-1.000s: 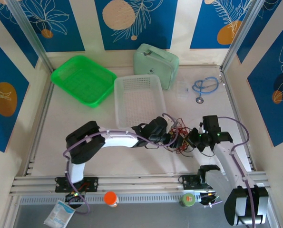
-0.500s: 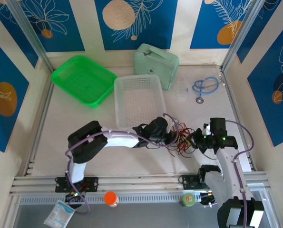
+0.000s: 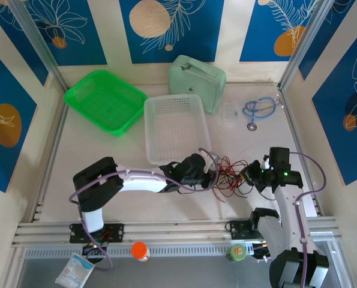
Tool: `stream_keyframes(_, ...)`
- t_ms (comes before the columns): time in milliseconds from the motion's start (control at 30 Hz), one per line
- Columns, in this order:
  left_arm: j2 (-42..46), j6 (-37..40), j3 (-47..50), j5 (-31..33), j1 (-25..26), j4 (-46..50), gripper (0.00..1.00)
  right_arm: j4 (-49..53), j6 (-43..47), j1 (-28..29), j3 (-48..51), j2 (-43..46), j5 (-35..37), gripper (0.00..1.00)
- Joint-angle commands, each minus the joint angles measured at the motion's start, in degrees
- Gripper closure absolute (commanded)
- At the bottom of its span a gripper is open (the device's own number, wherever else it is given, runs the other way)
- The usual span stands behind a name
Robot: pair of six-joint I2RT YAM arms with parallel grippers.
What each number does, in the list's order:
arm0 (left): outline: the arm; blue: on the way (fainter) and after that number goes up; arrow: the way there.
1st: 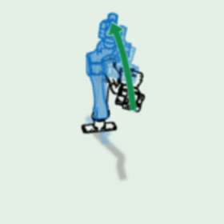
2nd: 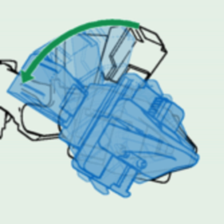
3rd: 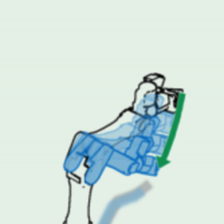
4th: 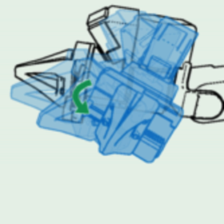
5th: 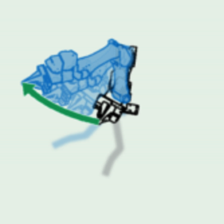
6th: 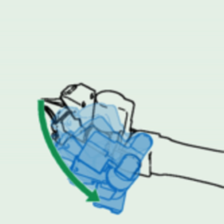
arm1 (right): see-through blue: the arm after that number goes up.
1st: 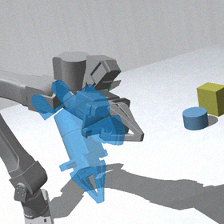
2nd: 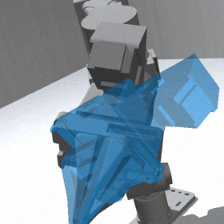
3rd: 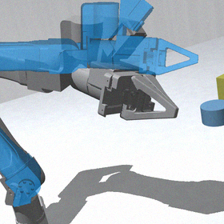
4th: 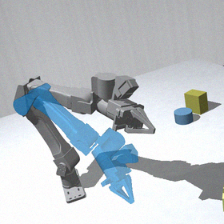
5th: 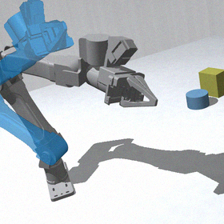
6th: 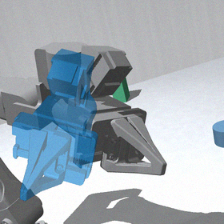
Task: Untangle the cables
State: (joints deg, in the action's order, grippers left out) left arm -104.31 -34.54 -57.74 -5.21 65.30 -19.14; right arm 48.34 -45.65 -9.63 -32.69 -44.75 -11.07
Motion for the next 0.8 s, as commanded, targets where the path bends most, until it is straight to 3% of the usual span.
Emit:
stream_keyframes(0,0.00,-0.90,1.97,3.37,0.00,4.34,1.00,-4.57,0.00,-1.37,0.76,-2.91,7.53,0.88)
stream_keyframes(167,-1.98,-0.34,0.70,3.46,0.71,6.23,0.99,-1.52,4.33,-1.38,-1.27,-3.96,9.65,0.50)
stream_keyframes(333,-1.95,-0.06,0.82,3.80,1.30,7.83,0.91,1.14,3.57,2.04,-3.59,-2.30,6.86,0.28)
stream_keyframes(467,-1.61,-0.34,1.82,4.50,1.68,8.75,0.80,3.78,-0.13,10.24,-4.77,-0.76,8.51,0.22)
stream_keyframes(500,-1.57,-0.47,2.07,4.51,1.75,8.76,0.77,4.33,-1.27,12.75,-4.99,-0.61,10.00,0.17)
stream_keyframes(633,-0.86,-0.63,3.25,5.15,2.01,9.56,0.63,5.75,-5.54,22.96,-5.22,-2.46,17.40,0.15)
stream_keyframes(767,0.24,-0.82,4.68,7.25,2.02,10.00,0.58,3.68,-7.03,26.72,-3.39,-7.44,19.91,0.16)
